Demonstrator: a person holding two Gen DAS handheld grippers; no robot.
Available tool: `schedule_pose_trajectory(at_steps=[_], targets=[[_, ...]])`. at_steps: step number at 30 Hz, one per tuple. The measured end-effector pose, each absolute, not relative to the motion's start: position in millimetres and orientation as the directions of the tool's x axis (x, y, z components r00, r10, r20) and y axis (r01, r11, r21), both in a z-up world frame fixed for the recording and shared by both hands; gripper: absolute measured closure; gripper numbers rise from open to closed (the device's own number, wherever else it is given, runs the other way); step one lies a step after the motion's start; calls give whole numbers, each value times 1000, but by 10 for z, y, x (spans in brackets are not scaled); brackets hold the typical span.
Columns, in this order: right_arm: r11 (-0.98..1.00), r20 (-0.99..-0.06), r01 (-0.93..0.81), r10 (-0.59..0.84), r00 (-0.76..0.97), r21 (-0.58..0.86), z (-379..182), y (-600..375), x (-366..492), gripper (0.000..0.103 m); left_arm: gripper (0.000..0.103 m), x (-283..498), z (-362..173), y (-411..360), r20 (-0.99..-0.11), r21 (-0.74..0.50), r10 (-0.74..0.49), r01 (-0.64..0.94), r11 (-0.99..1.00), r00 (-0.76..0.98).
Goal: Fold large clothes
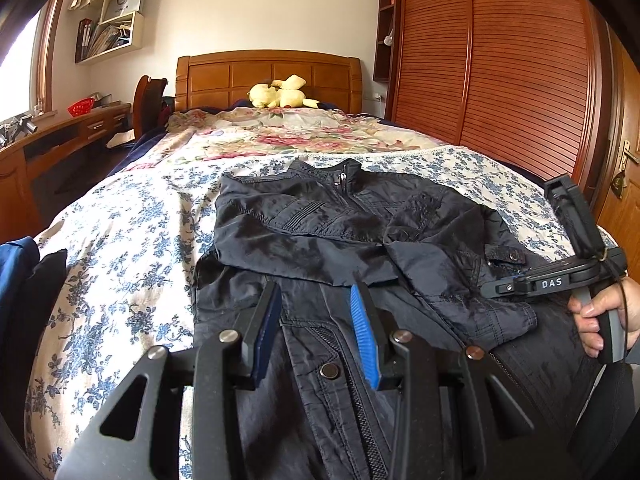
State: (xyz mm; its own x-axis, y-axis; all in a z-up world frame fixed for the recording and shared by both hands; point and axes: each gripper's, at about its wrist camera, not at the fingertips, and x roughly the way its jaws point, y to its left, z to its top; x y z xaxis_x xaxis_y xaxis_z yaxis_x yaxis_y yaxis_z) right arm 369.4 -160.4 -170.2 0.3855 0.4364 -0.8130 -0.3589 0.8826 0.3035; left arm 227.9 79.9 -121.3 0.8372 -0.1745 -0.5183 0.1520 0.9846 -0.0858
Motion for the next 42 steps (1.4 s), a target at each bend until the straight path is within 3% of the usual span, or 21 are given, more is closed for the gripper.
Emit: schedule_pose_trajectory(at_steps=[2, 11, 16, 19, 21, 25, 42], targets=[[886, -808, -386, 416, 417, 257, -1598, -1526, 3628, 93, 69, 2269, -1199, 803, -516, -88, -174, 151, 985, 839], [818, -746, -553, 464, 477, 156, -1063, -894, 3216, 92, 69, 2203, -1154, 988, -507, -87, -147, 120, 989, 849], [766, -732, -624, 514, 447, 156, -964, -579, 2956, 79, 69, 2183, -1142, 1119, -505, -99, -136, 99, 990, 852], [745, -715, -651, 535, 451, 146, -894, -482, 2846, 63, 69, 2189, -1141, 1167, -508, -101, -131, 92, 991, 851], [736, -707, -665, 540, 457, 131, -871, -468, 2805, 62, 69, 2190, -1141, 1185, -510, -102, -128, 88, 991, 851], [758, -723, -647, 491, 486, 80, -944, -541, 2836, 62, 69, 2178, -1156, 1191, -516, -94, -127, 91, 991, 847], [859, -773, -503, 380, 507, 92, -1536, -1495, 2909, 62, 69, 1918, -1271, 995, -542, -25, -103, 106, 994, 834]])
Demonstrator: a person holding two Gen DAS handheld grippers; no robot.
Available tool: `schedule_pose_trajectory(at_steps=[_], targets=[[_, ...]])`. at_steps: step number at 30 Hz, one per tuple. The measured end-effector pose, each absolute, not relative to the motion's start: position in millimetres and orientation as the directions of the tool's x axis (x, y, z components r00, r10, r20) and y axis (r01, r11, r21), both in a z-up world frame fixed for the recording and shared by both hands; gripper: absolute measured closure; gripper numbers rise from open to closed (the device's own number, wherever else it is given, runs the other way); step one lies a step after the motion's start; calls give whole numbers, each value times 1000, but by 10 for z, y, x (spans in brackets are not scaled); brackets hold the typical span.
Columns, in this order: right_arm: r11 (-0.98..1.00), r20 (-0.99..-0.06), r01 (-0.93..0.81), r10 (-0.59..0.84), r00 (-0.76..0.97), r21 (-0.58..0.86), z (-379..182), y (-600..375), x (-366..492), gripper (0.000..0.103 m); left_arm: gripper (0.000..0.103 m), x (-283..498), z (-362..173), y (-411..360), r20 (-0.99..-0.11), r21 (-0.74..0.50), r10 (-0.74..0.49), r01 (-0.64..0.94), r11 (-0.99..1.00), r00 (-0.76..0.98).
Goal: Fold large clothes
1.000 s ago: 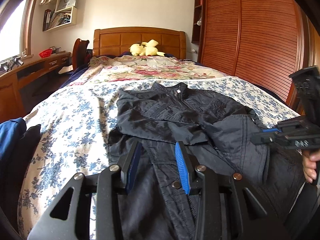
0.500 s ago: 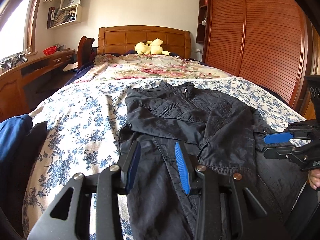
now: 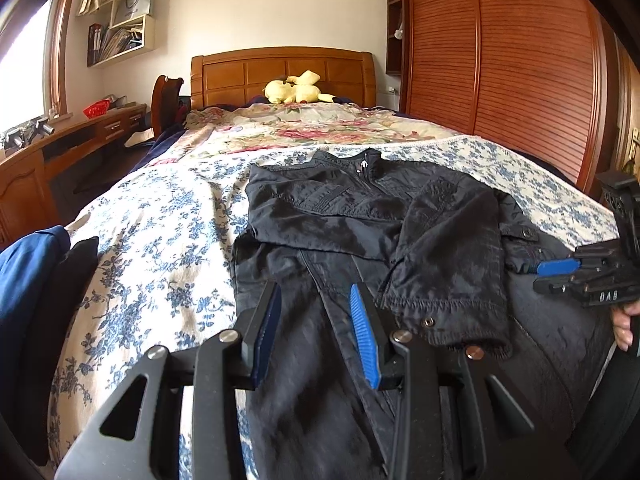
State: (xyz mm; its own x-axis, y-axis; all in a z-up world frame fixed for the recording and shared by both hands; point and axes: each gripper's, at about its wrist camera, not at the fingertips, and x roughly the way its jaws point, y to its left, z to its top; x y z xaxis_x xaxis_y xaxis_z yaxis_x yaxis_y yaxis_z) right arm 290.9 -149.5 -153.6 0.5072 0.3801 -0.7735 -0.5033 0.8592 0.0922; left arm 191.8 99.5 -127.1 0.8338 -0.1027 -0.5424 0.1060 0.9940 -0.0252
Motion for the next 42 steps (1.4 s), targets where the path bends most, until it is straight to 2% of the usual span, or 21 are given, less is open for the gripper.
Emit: schedule_pose_trajectory(at_steps=[4, 15, 24, 27, 31, 36, 38, 42], targets=[[874, -769, -478, 366, 524, 90, -1524, -1738, 2865, 62, 69, 1780, -1314, 955, -554, -24, -109, 115, 993, 825], [904, -766, -420, 320, 558, 72, -1451, -2334, 2672, 61, 67, 1379, -1423, 1079, -639, 11, -27, 44, 999, 769], [930, -755, -366, 273, 596, 47, -1434, -2808, 2460, 51, 65, 1288, -1601, 1268, -734, 37, 16, 17, 999, 679], [935, -759, -350, 271, 592, 61, -1464, -2924, 2416, 50, 61, 1329, -1685, 1306, -757, 41, 28, 5, 999, 653], [939, -770, -338, 258, 583, 59, -1517, -3030, 2343, 50, 44, 1414, -1803, 1368, -775, 55, 65, -35, 998, 629], [949, -775, -315, 189, 603, -13, -1555, -3120, 2268, 47, 41, 1482, -1833, 1426, -784, 38, 59, -47, 998, 618], [954, -780, -300, 179, 599, -12, -1585, -3182, 2270, 43, 41, 1496, -1831, 1415, -785, 48, 68, -49, 998, 615], [965, -791, -261, 172, 588, 16, -1629, -3329, 2297, 40, 41, 1469, -1773, 1365, -780, 69, 86, -51, 996, 619]])
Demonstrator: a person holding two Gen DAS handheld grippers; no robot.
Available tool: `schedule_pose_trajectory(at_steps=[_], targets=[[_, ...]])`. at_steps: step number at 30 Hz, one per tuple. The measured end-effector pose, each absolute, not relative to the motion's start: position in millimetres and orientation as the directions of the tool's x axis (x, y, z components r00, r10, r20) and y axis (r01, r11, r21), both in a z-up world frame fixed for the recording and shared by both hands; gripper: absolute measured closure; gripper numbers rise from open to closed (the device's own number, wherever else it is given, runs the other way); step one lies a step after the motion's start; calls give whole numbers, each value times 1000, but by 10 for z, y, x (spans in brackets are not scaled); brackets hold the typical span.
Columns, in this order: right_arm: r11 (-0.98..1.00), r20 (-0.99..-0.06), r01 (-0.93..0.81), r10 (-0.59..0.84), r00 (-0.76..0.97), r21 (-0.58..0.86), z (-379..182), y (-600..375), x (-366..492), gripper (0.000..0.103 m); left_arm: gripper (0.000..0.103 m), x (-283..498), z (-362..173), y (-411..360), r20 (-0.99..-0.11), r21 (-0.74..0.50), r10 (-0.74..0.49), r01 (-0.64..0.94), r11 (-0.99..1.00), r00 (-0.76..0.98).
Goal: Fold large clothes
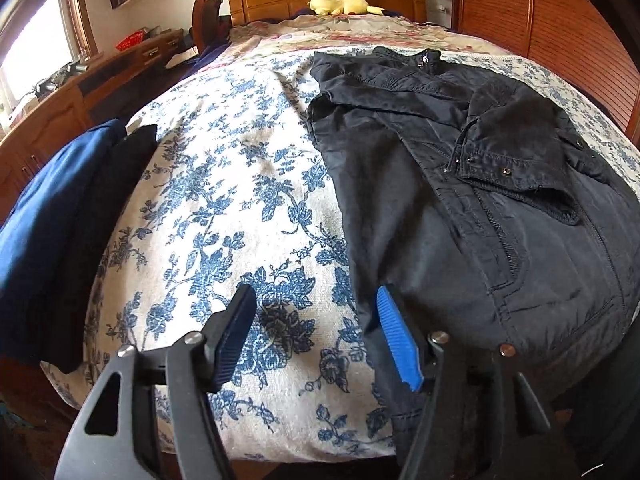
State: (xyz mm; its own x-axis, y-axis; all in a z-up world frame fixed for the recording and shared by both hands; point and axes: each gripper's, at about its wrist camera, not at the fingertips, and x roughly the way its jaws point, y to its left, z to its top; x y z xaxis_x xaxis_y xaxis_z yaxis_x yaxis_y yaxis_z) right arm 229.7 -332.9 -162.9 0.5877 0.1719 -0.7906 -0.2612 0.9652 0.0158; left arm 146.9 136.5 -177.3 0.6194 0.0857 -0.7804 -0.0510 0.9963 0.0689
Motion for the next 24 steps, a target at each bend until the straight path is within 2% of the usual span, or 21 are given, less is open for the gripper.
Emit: schedule_pose_trajectory(at_steps=[6, 13, 15, 17, 19, 22, 24], targets=[[964, -802, -260, 198, 564, 55, -1640, -3412, 2274, 40, 41, 1258, -1650, 1236, -771, 6, 3, 3, 1000, 637], [958, -807, -279, 220, 549, 71, -1652, -3380, 2246, 40, 41, 1101, -1660, 1123, -769, -12, -30, 33, 999, 639], [947, -804, -309, 251, 539, 88, -1660, -3337, 2229, 49, 41, 1092, -1679, 1126, -769, -15, -35, 37, 999, 639], [938, -804, -333, 271, 529, 97, -1667, -3287, 2219, 70, 42, 1090, -1702, 1146, -766, -32, -50, 40, 999, 640], [928, -793, -341, 317, 520, 148, -1642, -3283, 2223, 81, 47, 1088, -1736, 1164, -766, -55, -70, 43, 998, 638], [920, -765, -342, 358, 536, 191, -1571, -3301, 2219, 84, 51, 1071, -1772, 1151, -764, -61, -75, 44, 997, 641], [924, -766, -344, 342, 544, 168, -1556, -3274, 2214, 84, 51, 1052, -1778, 1120, -765, -50, -69, 47, 998, 641]])
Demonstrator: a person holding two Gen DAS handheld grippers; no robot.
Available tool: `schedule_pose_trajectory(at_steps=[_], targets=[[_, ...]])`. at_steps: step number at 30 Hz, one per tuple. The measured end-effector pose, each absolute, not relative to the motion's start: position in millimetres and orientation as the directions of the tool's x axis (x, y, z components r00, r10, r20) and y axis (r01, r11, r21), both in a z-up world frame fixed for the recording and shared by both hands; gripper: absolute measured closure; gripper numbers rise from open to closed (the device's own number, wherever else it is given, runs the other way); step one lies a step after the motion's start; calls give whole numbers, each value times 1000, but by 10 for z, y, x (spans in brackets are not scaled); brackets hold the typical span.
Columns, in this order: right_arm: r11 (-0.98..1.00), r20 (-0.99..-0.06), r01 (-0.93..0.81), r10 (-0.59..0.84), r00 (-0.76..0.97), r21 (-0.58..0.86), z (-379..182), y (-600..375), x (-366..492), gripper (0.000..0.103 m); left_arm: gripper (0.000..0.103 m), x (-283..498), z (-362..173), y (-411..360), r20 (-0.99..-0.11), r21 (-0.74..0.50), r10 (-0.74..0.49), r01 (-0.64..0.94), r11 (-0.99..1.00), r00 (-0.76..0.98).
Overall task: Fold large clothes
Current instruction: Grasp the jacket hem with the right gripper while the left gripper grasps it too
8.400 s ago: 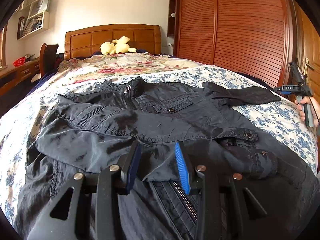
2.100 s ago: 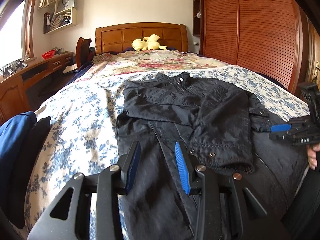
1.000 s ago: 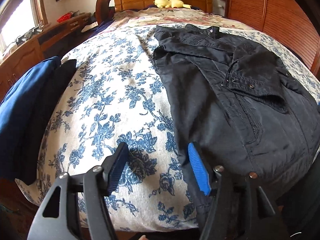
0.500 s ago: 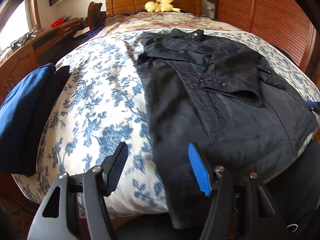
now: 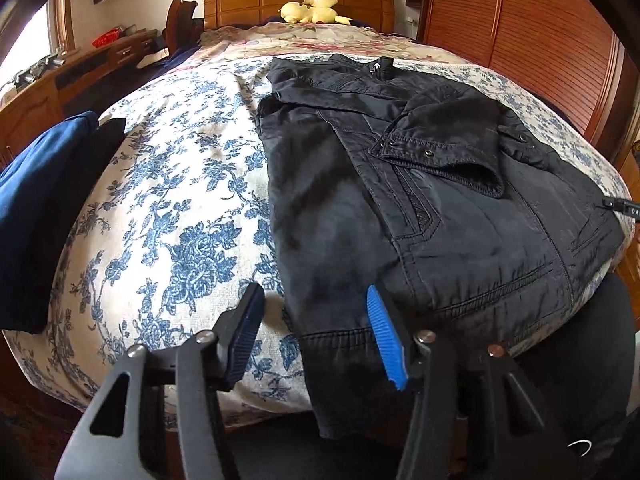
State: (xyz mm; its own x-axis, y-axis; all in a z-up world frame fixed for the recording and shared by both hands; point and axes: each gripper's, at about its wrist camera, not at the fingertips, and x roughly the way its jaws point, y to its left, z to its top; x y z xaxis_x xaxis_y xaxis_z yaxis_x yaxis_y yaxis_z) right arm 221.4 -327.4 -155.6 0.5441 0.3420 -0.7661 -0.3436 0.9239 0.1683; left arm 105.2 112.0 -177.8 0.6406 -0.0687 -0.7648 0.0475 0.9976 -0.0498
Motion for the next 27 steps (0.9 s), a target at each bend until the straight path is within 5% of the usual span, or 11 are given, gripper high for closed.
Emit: schedule_pose_trajectory(at_steps=[7, 12, 19, 25, 27], targets=[[935, -806, -336, 283, 520, 111, -1657, -3245, 2149, 77, 52, 953, -1809, 1103, -774, -51, -78, 61, 997, 629], [930, -818, -352, 285, 500, 109, -1679, -3259, 2131, 75, 64, 866, -1849, 1102, -774, -79, -111, 78, 994, 624], [920, -782, -356, 340, 522, 162, -1633, -3203, 2158, 86, 76, 870, -1800, 1075, -769, -74, -113, 87, 993, 629], [917, -809, -361, 341, 479, 172, -1733, -3164, 2210, 77, 77, 906, -1798, 1093, -767, -80, -116, 85, 993, 632], [911, -813, -364, 357, 460, 194, -1732, -3174, 2240, 75, 89, 917, -1779, 1109, -761, -84, -106, 65, 994, 639]])
